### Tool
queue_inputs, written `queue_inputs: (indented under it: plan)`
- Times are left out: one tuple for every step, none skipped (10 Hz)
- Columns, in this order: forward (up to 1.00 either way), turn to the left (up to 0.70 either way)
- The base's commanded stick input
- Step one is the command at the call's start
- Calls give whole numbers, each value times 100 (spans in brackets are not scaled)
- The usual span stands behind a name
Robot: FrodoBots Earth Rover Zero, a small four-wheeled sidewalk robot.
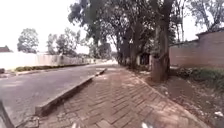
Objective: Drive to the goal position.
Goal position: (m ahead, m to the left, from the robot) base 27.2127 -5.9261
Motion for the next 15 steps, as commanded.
queue_inputs:
  plan:
    - [50,-18]
    - [50,-40]
    - [50,-50]
    - [50,-50]
    - [50,-33]
    - [50,-8]
    - [50,0]
    - [50,0]
    - [50,0]
    - [50,0]
    - [50,0]
    - [50,0]
    - [50,0]
    - [50,0]
    - [50,0]
